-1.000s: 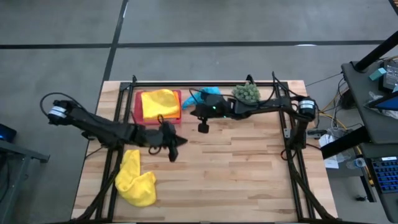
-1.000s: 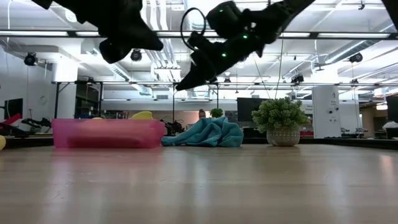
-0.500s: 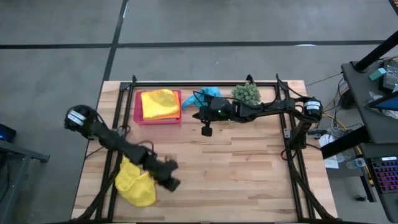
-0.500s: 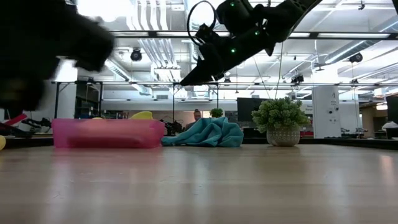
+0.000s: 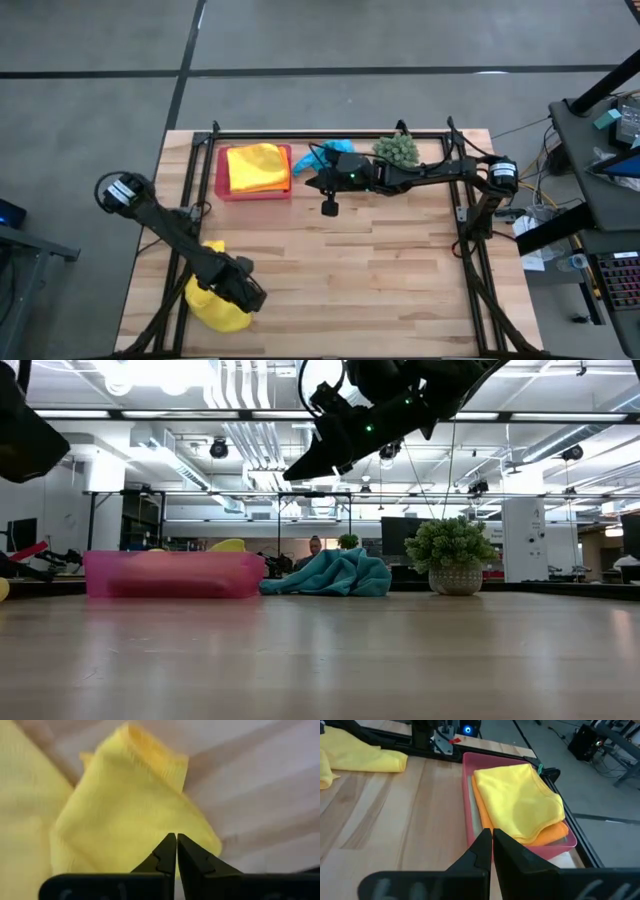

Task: Fold microfiber towels
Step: Fold the yellow towel

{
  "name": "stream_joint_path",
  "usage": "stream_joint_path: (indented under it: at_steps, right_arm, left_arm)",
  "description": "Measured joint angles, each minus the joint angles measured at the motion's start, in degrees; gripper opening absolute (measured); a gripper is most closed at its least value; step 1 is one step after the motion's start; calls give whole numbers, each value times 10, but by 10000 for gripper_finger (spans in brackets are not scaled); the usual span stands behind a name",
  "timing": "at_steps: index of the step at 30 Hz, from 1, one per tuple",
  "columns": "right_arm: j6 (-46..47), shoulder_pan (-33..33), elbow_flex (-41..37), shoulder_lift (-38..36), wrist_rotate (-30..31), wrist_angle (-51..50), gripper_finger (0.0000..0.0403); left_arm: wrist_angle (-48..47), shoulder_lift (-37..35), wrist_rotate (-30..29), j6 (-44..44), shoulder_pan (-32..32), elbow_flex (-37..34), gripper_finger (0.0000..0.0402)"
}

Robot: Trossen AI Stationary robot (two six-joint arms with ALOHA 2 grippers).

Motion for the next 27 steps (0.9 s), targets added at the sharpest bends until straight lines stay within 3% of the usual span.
stream_joint_path:
  at_steps: [4, 12, 16, 21, 27]
  right_arm:
    - [0, 0, 0, 0, 0, 0, 9]
    - [5, 0, -1, 0, 1, -20, 9]
    - [6, 0, -1, 0, 1, -22, 9]
    - [5, 0, -1, 0, 1, -23, 9]
    - [0, 0, -1, 0, 2, -21, 9]
  left_arm:
    - [23, 0, -54, 3, 3, -1, 31]
    - [35, 21, -47, 14, 5, -1, 149]
    - [35, 49, -32, 16, 7, -1, 186]
    - [36, 77, -4, 27, 9, -1, 188]
    - [36, 80, 4, 34, 9, -1, 123]
